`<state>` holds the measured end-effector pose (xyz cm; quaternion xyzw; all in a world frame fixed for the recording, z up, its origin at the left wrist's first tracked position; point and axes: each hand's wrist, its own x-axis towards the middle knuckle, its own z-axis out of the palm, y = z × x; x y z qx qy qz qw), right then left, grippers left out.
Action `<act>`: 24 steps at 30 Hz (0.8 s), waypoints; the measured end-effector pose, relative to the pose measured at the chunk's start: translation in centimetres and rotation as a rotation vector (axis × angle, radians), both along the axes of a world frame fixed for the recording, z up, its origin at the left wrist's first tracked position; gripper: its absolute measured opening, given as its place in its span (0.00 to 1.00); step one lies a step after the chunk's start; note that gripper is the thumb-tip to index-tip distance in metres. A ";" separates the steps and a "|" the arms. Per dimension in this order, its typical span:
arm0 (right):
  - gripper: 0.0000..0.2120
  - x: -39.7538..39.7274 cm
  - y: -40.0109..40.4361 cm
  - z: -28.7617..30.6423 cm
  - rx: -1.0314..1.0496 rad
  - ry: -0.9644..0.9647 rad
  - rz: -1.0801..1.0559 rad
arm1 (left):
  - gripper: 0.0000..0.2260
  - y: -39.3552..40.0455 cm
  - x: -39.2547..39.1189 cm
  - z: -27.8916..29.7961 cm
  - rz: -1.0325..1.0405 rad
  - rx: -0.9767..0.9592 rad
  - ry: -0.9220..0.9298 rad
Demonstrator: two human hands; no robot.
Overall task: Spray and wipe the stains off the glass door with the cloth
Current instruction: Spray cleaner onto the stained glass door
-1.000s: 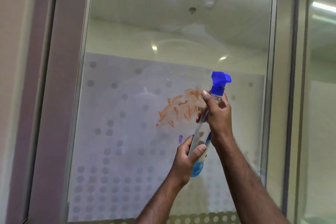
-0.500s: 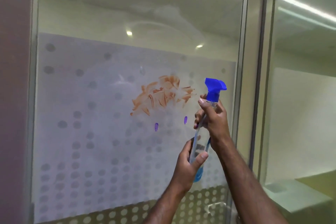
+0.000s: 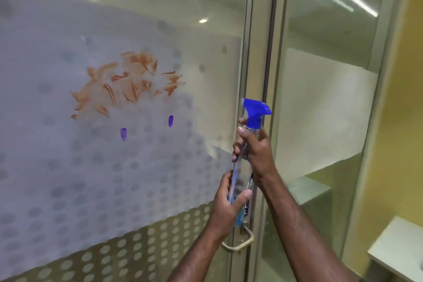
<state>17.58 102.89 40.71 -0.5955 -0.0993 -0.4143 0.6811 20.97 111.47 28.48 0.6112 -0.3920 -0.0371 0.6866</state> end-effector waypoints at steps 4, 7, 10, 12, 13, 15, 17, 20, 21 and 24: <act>0.15 -1.5 -4.1 -0.4 -0.001 0.022 -0.070 | 0.25 -4.9 -1.0 -0.7 -0.037 0.008 0.032; 0.16 -3.0 -7.8 -0.6 -0.004 0.047 -0.111 | 0.25 -8.9 -2.0 -1.2 -0.100 0.025 0.039; 0.19 -4.3 -11.6 -0.8 0.007 0.055 -0.164 | 0.27 -12.8 -3.1 -1.3 -0.164 0.047 0.041; 0.20 -5.1 -14.3 -1.0 0.003 0.064 -0.210 | 0.26 -15.6 -3.8 -1.2 -0.198 0.054 0.047; 0.20 -5.5 -15.6 -1.1 -0.002 0.070 -0.233 | 0.24 -17.0 -4.1 -1.3 -0.219 0.050 0.055; 0.21 -6.3 -18.4 -1.4 -0.016 0.082 -0.273 | 0.22 -19.9 -4.9 -1.6 -0.263 0.047 0.080; 0.21 -7.2 -21.3 -1.7 -0.018 0.089 -0.303 | 0.24 -23.0 -5.7 -2.0 -0.303 0.046 0.110; 0.21 -8.7 -26.0 -2.2 -0.007 0.090 -0.343 | 0.26 -27.8 -7.2 -2.3 -0.357 0.056 0.141; 0.21 -9.3 -27.5 -2.4 -0.007 0.088 -0.359 | 0.27 -29.3 -7.7 -2.4 -0.371 0.061 0.147; 0.22 -11.1 -32.1 -3.1 -0.019 0.087 -0.419 | 0.30 -34.0 -9.4 -2.7 -0.419 0.072 0.172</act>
